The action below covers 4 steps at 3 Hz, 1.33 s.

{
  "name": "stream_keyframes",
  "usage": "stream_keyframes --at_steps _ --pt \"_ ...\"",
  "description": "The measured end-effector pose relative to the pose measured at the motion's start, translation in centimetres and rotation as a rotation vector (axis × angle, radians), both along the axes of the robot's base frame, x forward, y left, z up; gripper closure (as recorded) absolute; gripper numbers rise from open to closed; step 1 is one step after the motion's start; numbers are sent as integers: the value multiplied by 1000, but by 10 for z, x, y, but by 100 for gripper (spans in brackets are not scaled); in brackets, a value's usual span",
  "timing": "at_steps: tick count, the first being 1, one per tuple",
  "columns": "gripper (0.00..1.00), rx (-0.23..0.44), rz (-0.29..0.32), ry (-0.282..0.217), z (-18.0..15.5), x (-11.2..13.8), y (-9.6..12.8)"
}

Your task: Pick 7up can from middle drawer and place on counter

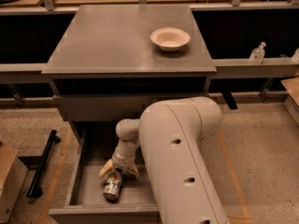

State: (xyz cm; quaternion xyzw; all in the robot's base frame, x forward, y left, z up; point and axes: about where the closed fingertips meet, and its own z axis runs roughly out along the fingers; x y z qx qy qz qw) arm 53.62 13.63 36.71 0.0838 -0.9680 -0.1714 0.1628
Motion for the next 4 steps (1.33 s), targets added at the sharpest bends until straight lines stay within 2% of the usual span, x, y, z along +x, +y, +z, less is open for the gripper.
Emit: stream_keyframes --at_steps 2,3,4 --pt "64 10 0 16 2 -4 5" --pt "88 23 -22 -49 28 -3 -7" --pt "100 120 -25 -114 82 4 -19"
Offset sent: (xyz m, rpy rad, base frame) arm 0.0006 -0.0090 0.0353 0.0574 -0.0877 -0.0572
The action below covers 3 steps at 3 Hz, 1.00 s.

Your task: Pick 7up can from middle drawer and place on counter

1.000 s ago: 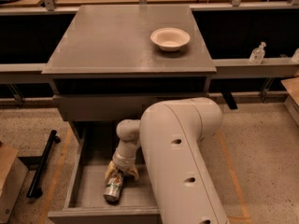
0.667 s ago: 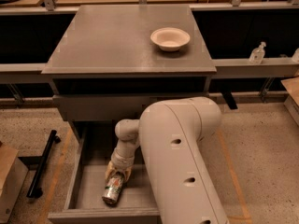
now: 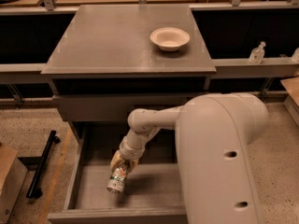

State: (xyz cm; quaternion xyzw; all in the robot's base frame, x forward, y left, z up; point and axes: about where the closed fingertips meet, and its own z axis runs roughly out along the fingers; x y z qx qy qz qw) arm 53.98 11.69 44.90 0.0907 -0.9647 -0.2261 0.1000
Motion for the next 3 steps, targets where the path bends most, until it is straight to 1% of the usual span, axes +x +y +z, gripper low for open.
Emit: stream_keyframes --at_steps 1,2,3 --pt "100 153 45 -43 57 4 -16" --pt "100 356 86 -59 113 8 -38" --pt "100 519 185 -148 180 17 -72"
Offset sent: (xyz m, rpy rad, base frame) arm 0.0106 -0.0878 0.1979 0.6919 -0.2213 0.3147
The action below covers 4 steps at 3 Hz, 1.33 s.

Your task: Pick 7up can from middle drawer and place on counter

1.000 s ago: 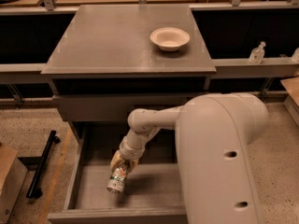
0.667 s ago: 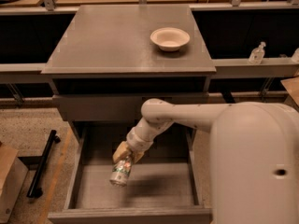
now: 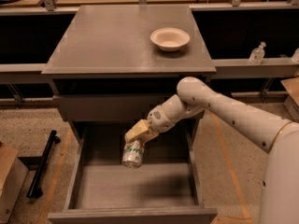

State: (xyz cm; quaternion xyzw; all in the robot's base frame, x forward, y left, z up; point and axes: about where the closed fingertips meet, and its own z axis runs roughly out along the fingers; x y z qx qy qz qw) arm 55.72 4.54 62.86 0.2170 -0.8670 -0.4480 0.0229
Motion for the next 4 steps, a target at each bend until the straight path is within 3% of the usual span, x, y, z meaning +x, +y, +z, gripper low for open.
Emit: stream_keyframes --at_steps 1,2,3,4 --pt "100 87 104 -152 68 12 -26" --pt "100 89 195 -331 147 26 -39" --pt "100 97 195 -356 159 31 -41" --pt "100 113 200 -330 143 27 -39"
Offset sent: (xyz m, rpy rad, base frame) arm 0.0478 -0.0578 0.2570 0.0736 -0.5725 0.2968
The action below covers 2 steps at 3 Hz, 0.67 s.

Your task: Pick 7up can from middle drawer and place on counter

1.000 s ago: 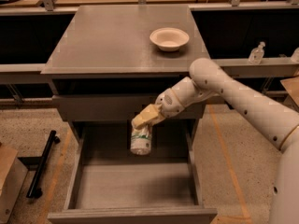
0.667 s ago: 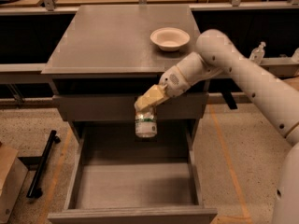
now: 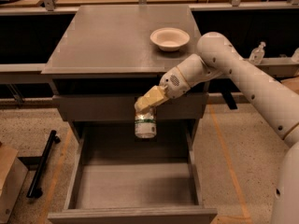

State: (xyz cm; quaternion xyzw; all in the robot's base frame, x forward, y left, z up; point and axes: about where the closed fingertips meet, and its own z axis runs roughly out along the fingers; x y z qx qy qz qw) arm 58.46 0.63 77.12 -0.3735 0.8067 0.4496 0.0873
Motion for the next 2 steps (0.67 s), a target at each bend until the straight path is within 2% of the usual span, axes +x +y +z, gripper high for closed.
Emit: stream_keyframes --at_steps 1,2 --pt "100 20 -42 -47 7 15 1" --pt "100 -6 -61 -140 41 38 3"
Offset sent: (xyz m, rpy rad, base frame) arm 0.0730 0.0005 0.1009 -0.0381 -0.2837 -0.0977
